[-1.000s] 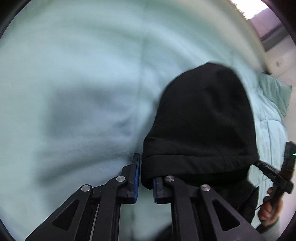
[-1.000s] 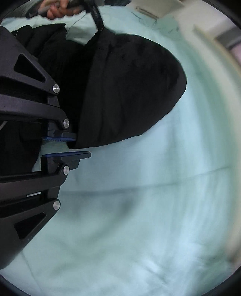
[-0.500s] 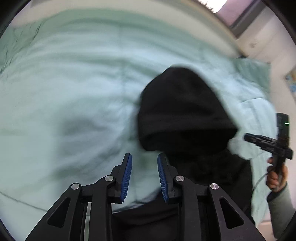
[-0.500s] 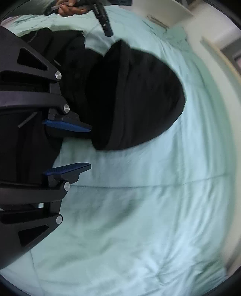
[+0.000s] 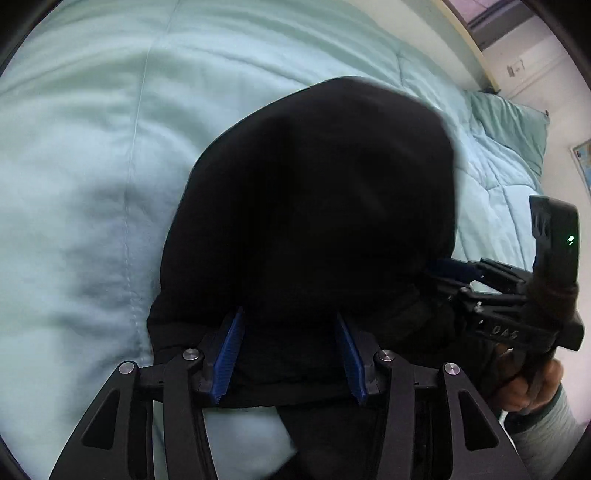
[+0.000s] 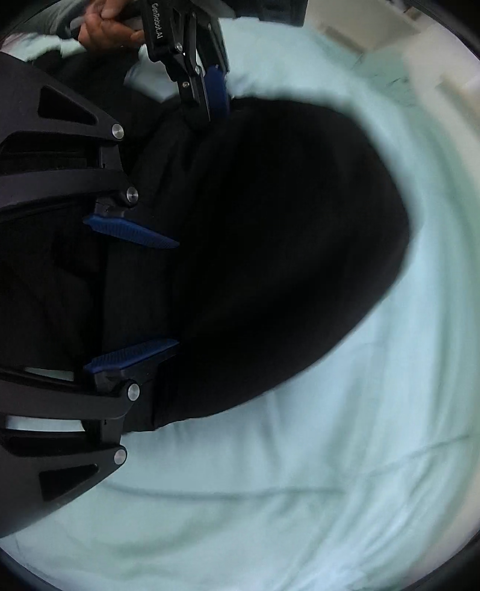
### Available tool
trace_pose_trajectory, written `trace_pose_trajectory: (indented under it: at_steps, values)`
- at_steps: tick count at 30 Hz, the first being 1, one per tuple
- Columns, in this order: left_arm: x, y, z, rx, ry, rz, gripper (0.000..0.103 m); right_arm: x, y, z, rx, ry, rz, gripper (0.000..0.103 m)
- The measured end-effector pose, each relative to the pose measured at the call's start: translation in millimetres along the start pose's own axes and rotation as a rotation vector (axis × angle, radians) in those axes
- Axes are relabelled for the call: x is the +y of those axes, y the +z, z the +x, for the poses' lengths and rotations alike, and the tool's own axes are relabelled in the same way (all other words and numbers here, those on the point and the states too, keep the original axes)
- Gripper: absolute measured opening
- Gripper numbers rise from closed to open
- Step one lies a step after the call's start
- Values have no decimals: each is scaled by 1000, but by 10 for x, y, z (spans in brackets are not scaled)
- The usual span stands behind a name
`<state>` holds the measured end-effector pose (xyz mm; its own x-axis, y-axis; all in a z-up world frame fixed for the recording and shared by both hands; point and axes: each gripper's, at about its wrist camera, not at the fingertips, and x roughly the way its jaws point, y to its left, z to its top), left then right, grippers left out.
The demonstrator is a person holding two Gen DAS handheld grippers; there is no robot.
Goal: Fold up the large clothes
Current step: 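Fold the hood down onto the jacket body with both tools and release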
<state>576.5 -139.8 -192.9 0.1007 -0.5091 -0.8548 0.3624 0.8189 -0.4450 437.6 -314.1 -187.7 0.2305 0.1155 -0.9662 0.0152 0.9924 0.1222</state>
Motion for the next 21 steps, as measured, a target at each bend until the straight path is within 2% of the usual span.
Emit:
trace_pose_trajectory:
  at_steps: [4,8,10,12,14,16,19,20,21]
  values:
    - [-65,54,-67,-5,10,-13,49,5,-39,-31,-26,-10,9,53]
    - [-322,-71,-511,-75,7,65,49,43,-85,-378,-62,16,-19,53]
    - [-357,-135,-644,-107,-19,67,49,2,-188,-648,-111,39,-25,53]
    - [-293,-175,-677,-122,-21,41,49,-55,-271,-744,-127,27,-15,53]
    - [-157,-168,-543,-99,-6,-11,49,-110,-305,-704,-116,4,-4,53]
    - [46,-161,-357,-57,-29,-82,49,-235,-319,-474,-54,-39,39,53]
    - [196,-140,-110,-26,-71,-154,48,-351,-328,-213,-5,-8,84,55]
    - [180,-126,-109,-29,-75,-168,49,-402,-310,-206,-3,-6,89,60]
    - [144,-121,-151,-34,-75,-175,49,-408,-302,-181,4,-2,93,60]
